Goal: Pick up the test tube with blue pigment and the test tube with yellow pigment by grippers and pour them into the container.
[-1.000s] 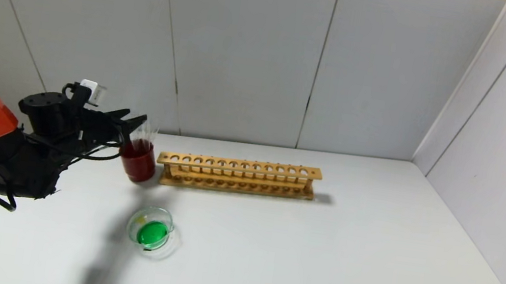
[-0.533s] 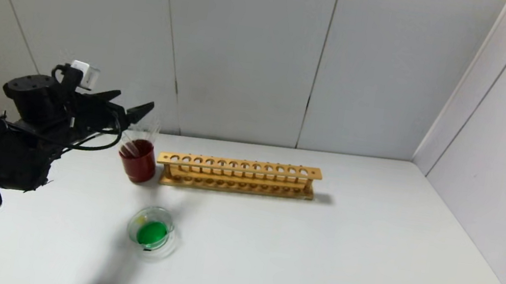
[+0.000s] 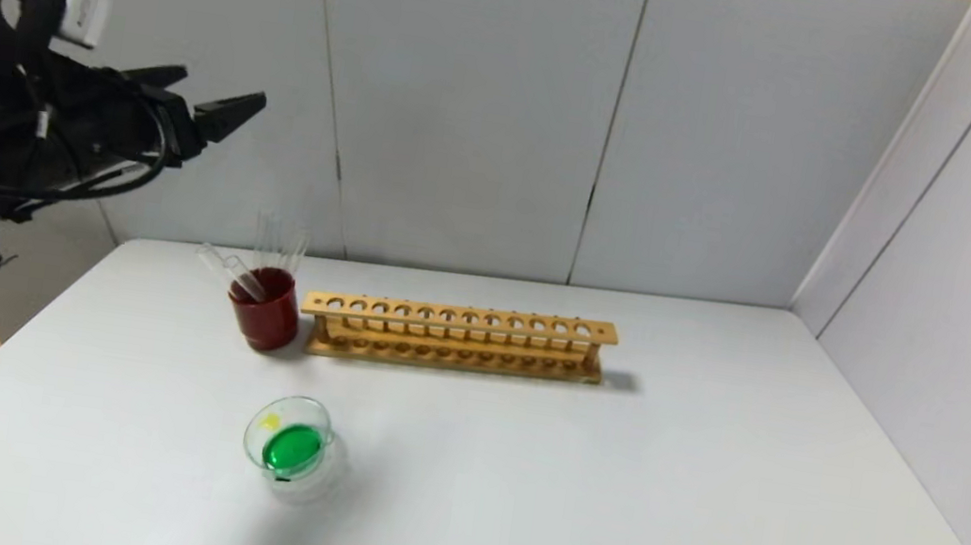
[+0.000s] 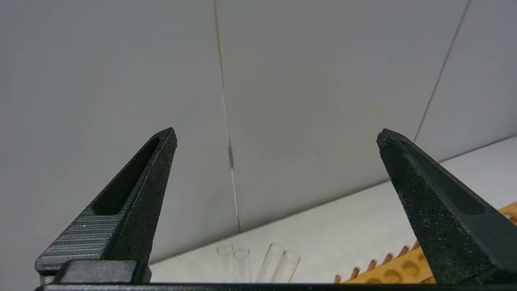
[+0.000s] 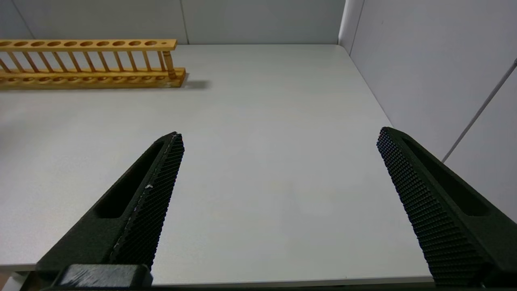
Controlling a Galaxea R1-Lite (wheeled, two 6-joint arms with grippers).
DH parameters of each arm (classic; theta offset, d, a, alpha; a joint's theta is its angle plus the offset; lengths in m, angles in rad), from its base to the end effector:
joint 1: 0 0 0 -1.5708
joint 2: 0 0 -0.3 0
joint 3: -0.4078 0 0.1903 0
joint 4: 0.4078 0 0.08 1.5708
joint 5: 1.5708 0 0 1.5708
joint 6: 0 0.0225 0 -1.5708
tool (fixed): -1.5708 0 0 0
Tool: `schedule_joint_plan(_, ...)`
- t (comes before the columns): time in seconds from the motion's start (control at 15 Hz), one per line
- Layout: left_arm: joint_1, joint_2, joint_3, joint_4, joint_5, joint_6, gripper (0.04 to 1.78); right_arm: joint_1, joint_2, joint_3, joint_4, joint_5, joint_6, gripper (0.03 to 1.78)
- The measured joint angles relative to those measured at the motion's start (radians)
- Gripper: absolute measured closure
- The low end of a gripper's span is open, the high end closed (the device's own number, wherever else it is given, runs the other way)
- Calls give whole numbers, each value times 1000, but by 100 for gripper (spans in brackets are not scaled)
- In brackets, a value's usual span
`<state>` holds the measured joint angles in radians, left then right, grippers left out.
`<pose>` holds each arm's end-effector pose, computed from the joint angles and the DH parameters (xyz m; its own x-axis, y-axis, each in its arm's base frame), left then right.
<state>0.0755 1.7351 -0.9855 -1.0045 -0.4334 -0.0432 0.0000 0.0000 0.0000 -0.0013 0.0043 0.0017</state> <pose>0.3253 0.0151 0.2575 0.9074 -0.3525 0.2288 0.3473 0.9356 0.0640 -0.0228 0.0001 0.0756 1.0000 0.0043 0.0013 -0.0043 1.0000 0.0017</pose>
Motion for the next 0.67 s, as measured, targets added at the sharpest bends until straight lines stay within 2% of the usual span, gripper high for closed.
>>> schedule_joint_plan(0.2, 3, -207, -56, 275, 32, 10, 7, 0, 0, 0, 0, 0, 0, 6)
schedule_joint_plan(0.47, 29, -508, -73, 663, 131, 46, 7, 0, 0, 0, 0, 0, 0, 6)
schedule_joint_plan(0.67, 44, -725, 30, 797, 181, 54, 7, 0, 0, 0, 0, 0, 0, 6)
